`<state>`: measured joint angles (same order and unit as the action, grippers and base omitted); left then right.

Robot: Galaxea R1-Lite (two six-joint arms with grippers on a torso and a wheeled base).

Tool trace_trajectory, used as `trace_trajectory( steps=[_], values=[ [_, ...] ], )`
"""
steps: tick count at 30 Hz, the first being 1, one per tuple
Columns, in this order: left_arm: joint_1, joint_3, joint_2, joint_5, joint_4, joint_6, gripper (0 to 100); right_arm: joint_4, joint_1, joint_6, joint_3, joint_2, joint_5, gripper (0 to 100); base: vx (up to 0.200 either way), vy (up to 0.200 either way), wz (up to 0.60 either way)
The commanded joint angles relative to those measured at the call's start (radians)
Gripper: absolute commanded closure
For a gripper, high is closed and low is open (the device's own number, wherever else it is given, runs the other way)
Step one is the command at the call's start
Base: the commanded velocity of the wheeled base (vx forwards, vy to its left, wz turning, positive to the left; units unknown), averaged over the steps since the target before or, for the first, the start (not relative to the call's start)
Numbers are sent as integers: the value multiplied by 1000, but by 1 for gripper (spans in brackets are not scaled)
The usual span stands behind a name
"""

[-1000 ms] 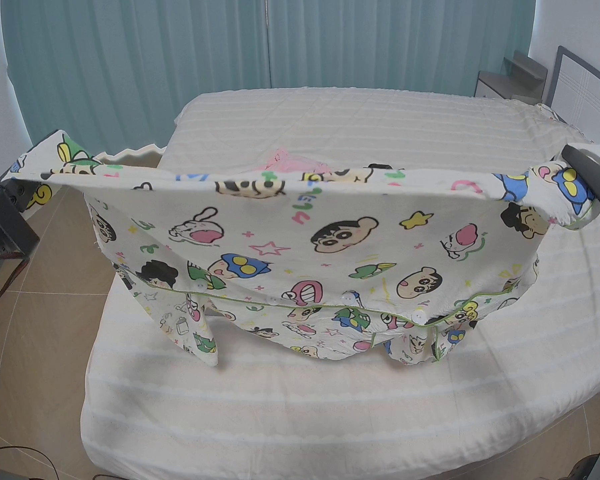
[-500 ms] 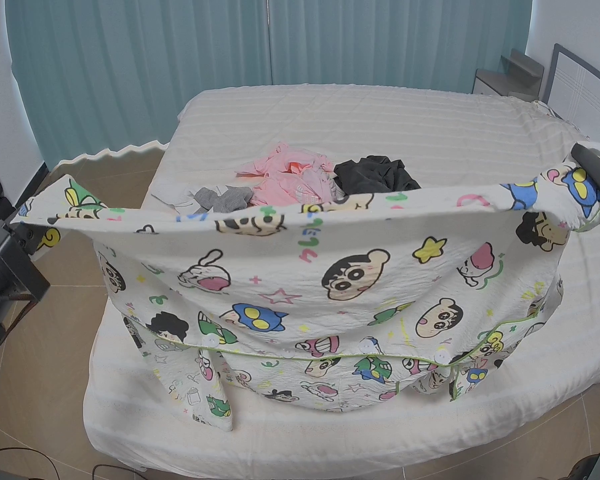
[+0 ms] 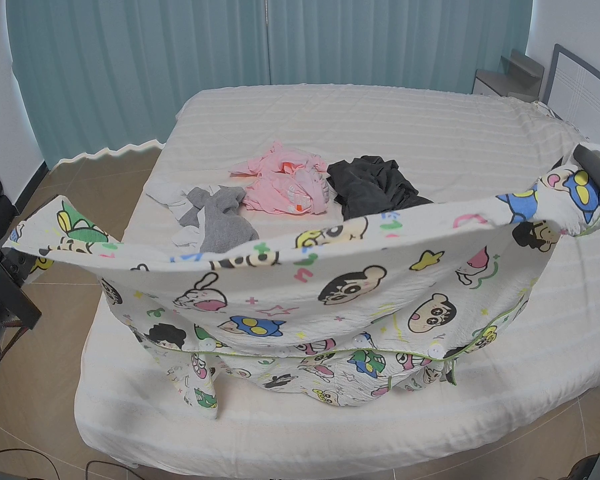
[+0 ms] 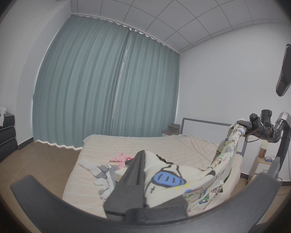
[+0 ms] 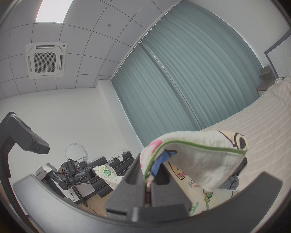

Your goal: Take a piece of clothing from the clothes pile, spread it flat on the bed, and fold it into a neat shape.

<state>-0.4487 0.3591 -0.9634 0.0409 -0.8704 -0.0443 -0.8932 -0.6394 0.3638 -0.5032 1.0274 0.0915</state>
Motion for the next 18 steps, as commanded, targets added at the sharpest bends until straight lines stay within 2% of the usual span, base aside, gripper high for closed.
trace_trajectory(
  steps=[1,11,18],
  values=[
    [-22,-3,2,1,-1,-2,100,-1,0,0,2,2,1,100,0,-200,0],
    [-27,-5,9,1,-1,-2,100,-6,0,-51,5,-13,-1,100,0,-200,0],
    [-27,-5,9,1,-1,-3,100,-6,0,-51,5,-17,1,100,0,-200,0]
  ],
)
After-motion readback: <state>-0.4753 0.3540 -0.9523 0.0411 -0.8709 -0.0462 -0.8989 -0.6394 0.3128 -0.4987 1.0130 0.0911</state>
